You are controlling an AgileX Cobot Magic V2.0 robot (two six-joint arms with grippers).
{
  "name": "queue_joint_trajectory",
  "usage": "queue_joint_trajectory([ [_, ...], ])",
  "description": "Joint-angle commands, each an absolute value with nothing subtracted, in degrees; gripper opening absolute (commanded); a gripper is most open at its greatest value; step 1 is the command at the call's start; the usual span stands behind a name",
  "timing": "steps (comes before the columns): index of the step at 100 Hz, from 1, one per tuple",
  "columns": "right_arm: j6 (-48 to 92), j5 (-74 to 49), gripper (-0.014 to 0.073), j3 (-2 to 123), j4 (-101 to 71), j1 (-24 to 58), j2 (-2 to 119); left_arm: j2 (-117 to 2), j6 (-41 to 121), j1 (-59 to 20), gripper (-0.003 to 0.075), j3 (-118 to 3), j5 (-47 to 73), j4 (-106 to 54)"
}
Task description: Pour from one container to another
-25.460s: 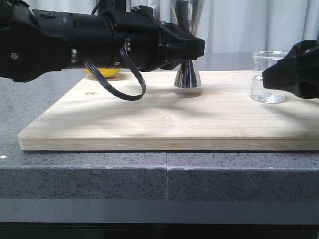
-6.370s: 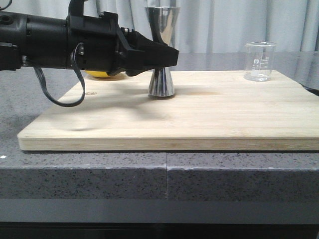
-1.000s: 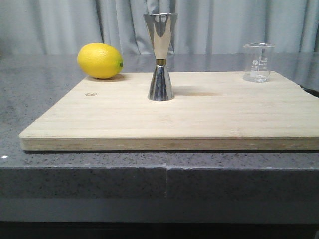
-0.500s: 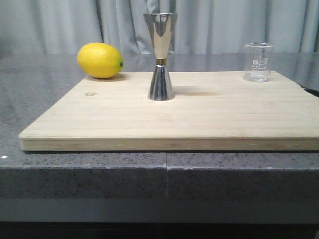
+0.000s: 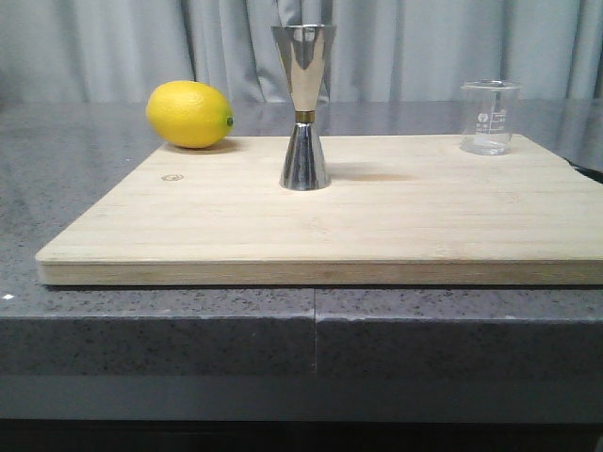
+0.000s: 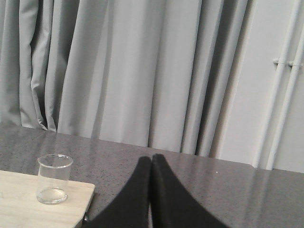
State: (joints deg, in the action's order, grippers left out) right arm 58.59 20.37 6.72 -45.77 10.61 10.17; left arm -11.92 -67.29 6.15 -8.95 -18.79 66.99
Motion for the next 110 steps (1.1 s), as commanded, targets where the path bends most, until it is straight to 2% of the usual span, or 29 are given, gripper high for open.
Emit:
queue_joint_trajectory([
  [1,58.97,22.44,-0.0067,8.36,-45.47,10.26,10.67,-12.36,-67.71,5.59,-0.0021,-10.56,-20.08,65.03],
  [22,55.63,13.74,-0.0067,8.36,-49.79,10.26,10.80,-12.36,-67.71,5.59,-0.0021,-10.56,-20.29,65.03],
  [70,55.63,13.77,-0.0067,8.36,-49.79,10.26,10.80,-12.36,-67.71,4.61,-0.0021,-9.31,-20.12,65.24],
  [82,55.63,13.77,-0.0067,8.36,-49.79,10.26,10.80,-12.36,-66.41,2.27,-0.0021,-7.67,-15.82,56.43],
  [89,55.63,13.77,-0.0067,8.36,-49.79,10.26,10.80,-12.36,-58.93,0.95,-0.0021,-6.91,-13.37,47.26],
  [110,55.63,13.77,-0.0067,8.36,-49.79,10.26,10.80,-10.14,-21.31,-1.58,-0.0021,-6.06,-12.88,16.97],
])
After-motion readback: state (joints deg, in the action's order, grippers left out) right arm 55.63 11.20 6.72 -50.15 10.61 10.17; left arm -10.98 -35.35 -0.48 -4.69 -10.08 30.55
